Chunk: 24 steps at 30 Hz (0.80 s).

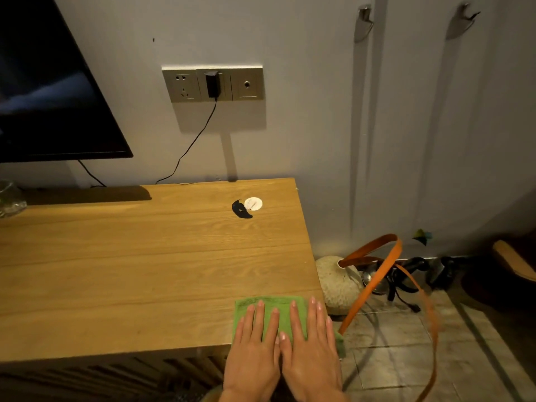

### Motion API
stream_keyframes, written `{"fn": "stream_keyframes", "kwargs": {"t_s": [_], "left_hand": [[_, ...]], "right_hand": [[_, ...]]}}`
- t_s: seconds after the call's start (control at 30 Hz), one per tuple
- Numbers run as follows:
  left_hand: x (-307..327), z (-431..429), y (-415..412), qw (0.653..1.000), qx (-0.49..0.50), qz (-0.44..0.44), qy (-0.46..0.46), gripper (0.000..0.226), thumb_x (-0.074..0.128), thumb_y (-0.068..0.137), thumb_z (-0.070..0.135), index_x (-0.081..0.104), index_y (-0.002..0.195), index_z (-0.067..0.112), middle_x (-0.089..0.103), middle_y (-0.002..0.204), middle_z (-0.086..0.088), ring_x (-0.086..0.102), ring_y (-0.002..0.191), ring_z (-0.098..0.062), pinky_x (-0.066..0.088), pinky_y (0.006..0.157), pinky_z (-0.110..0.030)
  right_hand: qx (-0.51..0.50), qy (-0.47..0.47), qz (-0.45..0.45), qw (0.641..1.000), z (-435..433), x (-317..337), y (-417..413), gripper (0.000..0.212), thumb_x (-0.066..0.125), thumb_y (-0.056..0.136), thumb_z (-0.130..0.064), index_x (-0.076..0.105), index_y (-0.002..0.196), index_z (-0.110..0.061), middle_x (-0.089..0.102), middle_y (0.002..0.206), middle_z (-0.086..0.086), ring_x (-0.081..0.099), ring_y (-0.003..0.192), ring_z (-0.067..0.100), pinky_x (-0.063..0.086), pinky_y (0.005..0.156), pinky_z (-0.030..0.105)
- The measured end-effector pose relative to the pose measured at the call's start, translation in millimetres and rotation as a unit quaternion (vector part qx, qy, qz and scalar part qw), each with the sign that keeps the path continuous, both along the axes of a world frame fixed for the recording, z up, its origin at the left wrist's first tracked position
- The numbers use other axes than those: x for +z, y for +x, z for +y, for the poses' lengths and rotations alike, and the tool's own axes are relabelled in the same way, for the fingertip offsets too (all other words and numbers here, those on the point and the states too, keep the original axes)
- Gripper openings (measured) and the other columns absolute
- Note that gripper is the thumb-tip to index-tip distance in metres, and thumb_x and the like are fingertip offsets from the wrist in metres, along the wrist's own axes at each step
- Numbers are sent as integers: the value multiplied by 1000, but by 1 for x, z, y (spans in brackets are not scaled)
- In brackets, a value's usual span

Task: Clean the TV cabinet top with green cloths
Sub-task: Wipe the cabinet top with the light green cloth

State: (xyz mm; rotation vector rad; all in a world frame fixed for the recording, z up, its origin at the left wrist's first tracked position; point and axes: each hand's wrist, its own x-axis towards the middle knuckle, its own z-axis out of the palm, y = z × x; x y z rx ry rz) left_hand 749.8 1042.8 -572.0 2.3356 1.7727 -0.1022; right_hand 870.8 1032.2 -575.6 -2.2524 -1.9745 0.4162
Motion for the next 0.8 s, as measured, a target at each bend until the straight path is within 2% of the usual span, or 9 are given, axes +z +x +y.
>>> {"fn": "stream_keyframes", "kwargs": {"t_s": [0.03, 0.1, 0.13, 0.2, 0.3, 0.37, 0.5, 0.6, 0.8], "left_hand": [[-3, 5, 0, 1000, 3, -13, 2, 63, 7, 102, 39, 59, 133, 21, 52, 141, -11, 43, 136, -27, 8, 111, -34], [-9, 17, 0, 999, -2, -33, 34, 54, 16, 102, 40, 50, 140, 23, 43, 148, -9, 19, 143, -22, 10, 110, -35], [-13, 25, 1, 998, -3, -41, 48, 51, 23, 101, 41, 49, 141, 23, 40, 150, -8, 13, 143, -21, 11, 110, -35], [-19, 46, 5, 997, 2, -47, 58, 51, 32, 98, 41, 49, 142, 22, 38, 151, -7, 16, 144, -21, 13, 110, -36], [-27, 87, 15, 996, 2, -53, 68, 52, 30, 99, 40, 42, 146, 22, 31, 155, -6, 23, 146, -24, 14, 110, -38], [-32, 118, 21, 996, 1, -68, 62, 53, 24, 101, 40, 31, 151, 23, 20, 160, -4, 15, 148, -24, 11, 112, -38], [-42, 191, 33, 995, 8, -71, 66, 57, -2, 98, 46, -7, 152, 31, -17, 161, 4, -25, 145, -15, -9, 118, -39], [-42, 248, 42, 996, 1, -58, 75, 59, -7, 96, 45, -9, 153, 30, -20, 160, 3, -28, 144, -16, -13, 118, -39], [-43, 348, 60, 996, -7, -53, 70, 57, 1, 101, 44, -7, 154, 28, -17, 162, 2, -23, 146, -15, -12, 119, -37]], "right_hand": [[5, -1, 1, 1000, 4, 2, 1, 77, -1, 100, -47, 56, 138, -11, 47, 145, 24, 48, 134, 36, 8, 112, 40], [3, 14, 7, 1000, 16, 0, 5, 76, -1, 100, -47, 53, 140, -11, 44, 147, 24, 38, 140, 35, 8, 113, 40], [-1, 20, 10, 1000, 24, -4, 7, 75, -1, 100, -47, 50, 142, -12, 41, 149, 24, 31, 142, 33, 7, 113, 40], [-3, 18, 12, 1000, 46, -10, 11, 72, -2, 99, -47, 39, 148, -14, 29, 156, 22, 16, 146, 30, 6, 115, 41], [8, 9, 2, 1000, 88, -25, 19, 67, -6, 92, -50, -8, 154, -25, -17, 162, 14, -23, 148, 26, -7, 119, 42], [3, 5, 2, 1000, 121, -32, 27, 63, -7, 92, -50, -27, 148, -29, -36, 156, 9, -38, 142, 21, -13, 120, 43], [-3, 23, -4, 1000, 192, -39, 38, 61, 2, 99, -48, -26, 150, -30, -37, 157, 8, -36, 143, 21, -10, 122, 42], [-14, 24, 12, 1000, 247, -42, 48, 61, 3, 99, -48, -20, 153, -31, -28, 161, 8, -25, 148, 20, -7, 122, 40], [-34, 4, 30, 999, 345, -43, 63, 63, 2, 97, -50, -15, 155, -33, -5, 166, 10, -6, 152, 21, -10, 121, 44]]}}
